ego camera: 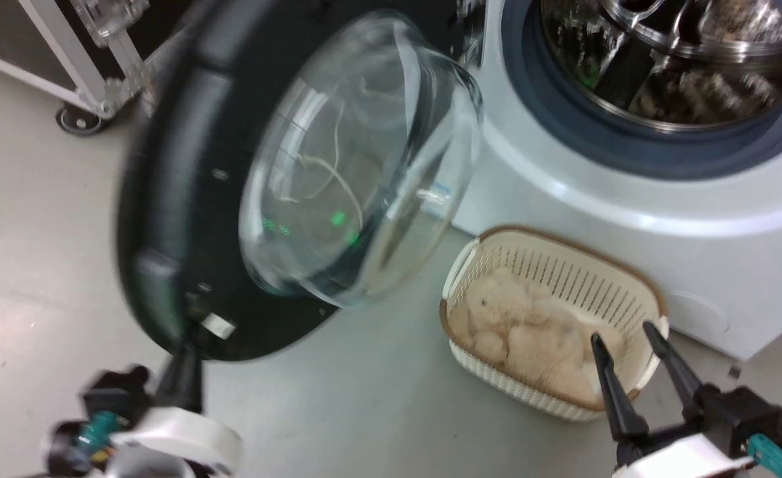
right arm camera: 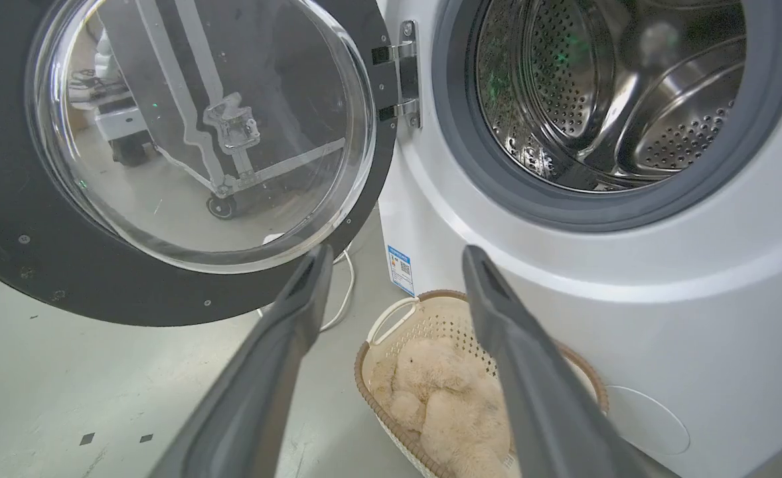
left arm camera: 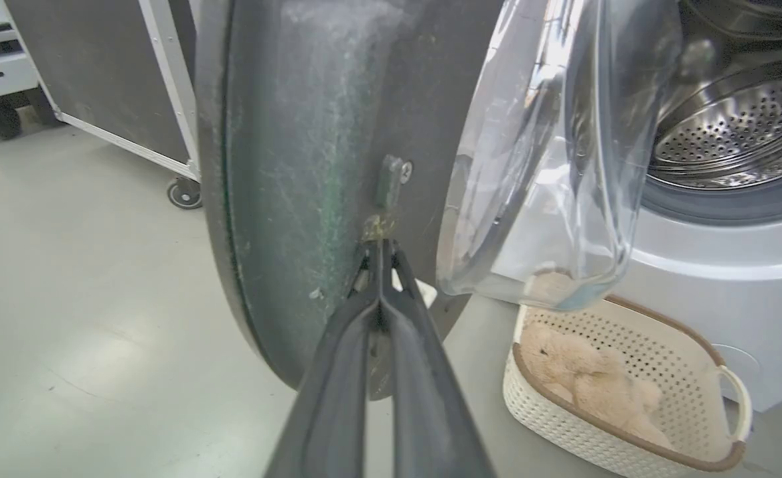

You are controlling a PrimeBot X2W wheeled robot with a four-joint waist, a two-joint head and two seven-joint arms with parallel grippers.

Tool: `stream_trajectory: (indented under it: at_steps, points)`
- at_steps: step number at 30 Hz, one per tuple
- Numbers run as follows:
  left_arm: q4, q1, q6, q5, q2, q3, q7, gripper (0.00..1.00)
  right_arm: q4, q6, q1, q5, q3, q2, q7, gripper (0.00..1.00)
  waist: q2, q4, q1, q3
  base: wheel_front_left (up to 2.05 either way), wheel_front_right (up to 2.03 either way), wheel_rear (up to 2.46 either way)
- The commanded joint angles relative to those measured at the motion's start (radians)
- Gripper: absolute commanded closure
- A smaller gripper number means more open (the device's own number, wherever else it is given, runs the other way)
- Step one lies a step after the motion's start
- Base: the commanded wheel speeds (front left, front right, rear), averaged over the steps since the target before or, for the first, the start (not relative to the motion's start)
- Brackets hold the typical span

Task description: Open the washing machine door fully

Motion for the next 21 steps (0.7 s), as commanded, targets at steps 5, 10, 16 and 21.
stream_trajectory:
  at_steps: [5, 10, 16, 21]
  points:
    - [0.047, -0.082, -0.027, -0.047, 0.065, 0.072, -0.009, 1.0, -0.039, -0.001, -0.041, -0.042, 0.005, 0.003, 0.039, 0.0, -0.0001, -0.026, -0.0001, 0.118, 0.0, 0.0, 0.0]
    - [0.131, -0.148, -0.05, -0.094, 0.132, 0.144, -0.005, 1.0, -0.069, -0.001, -0.058, -0.069, -0.001, 0.003, 0.063, 0.0, -0.0001, -0.064, -0.0001, 0.183, 0.0, 0.0, 0.0]
    - [0.269, -0.237, -0.072, -0.14, 0.221, 0.231, -0.026, 1.0, -0.083, -0.001, -0.07, -0.084, -0.01, 0.003, 0.071, 0.0, -0.0001, -0.096, -0.0001, 0.22, 0.0, 0.0, 0.0]
    - [0.362, -0.291, -0.093, -0.155, 0.265, 0.258, -0.05, 1.0, -0.087, -0.001, -0.076, -0.086, -0.009, 0.003, 0.074, 0.0, -0.0001, -0.111, -0.0001, 0.227, 0.0, 0.0, 0.0]
